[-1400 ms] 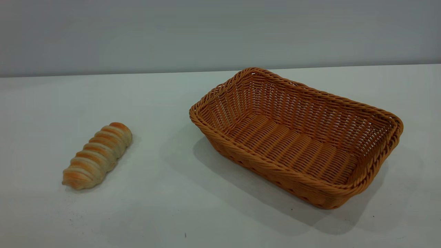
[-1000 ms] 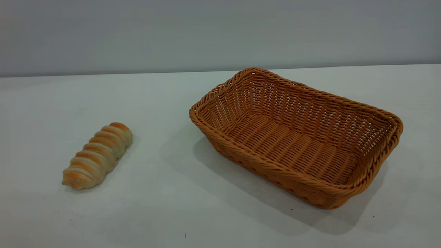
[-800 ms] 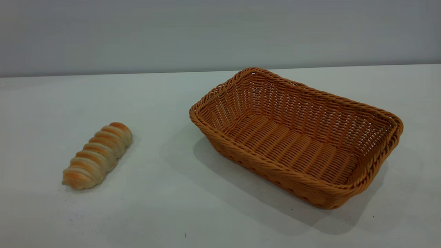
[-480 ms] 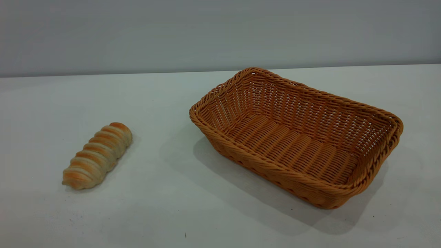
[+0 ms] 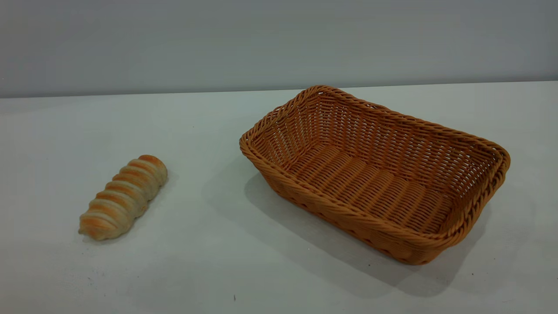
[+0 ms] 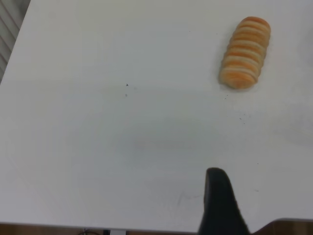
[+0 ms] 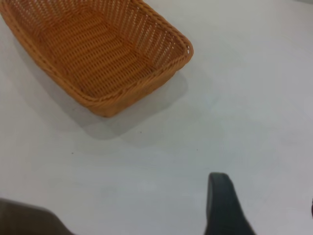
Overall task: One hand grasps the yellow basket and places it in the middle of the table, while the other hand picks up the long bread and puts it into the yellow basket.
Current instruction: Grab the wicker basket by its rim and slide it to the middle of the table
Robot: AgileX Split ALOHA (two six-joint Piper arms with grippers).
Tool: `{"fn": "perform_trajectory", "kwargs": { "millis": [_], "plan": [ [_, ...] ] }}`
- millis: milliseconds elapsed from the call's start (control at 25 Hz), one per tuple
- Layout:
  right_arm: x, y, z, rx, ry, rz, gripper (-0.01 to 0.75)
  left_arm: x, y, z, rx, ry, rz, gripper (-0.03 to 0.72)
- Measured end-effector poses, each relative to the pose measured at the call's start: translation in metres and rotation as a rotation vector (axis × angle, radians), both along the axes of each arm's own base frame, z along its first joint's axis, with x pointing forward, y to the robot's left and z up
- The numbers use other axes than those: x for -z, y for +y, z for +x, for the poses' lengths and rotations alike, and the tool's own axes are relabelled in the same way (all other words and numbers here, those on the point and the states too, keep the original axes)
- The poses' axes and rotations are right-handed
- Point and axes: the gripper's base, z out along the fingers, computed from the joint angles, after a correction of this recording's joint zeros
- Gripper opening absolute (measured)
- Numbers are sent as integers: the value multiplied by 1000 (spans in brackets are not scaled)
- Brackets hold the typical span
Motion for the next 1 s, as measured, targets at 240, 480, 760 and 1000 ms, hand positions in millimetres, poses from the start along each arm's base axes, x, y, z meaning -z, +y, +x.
{"fn": "perform_trajectory", "kwargs": {
  "millis": [240, 480, 760, 1000],
  "plan": [
    [0, 0, 0, 1, 0, -2, 465, 0, 0, 0, 0, 0, 0, 509],
    [0, 0, 0, 2, 0, -5, 465, -19, -3, 6, 24, -194, -16, 509],
    [-17, 1, 9, 1, -85, 7, 465, -27, -6, 31, 46, -153, -53, 509],
    [-30, 11, 71, -7, 76, 80, 465, -29, -7, 68, 45, -69, -54, 509]
  ]
}}
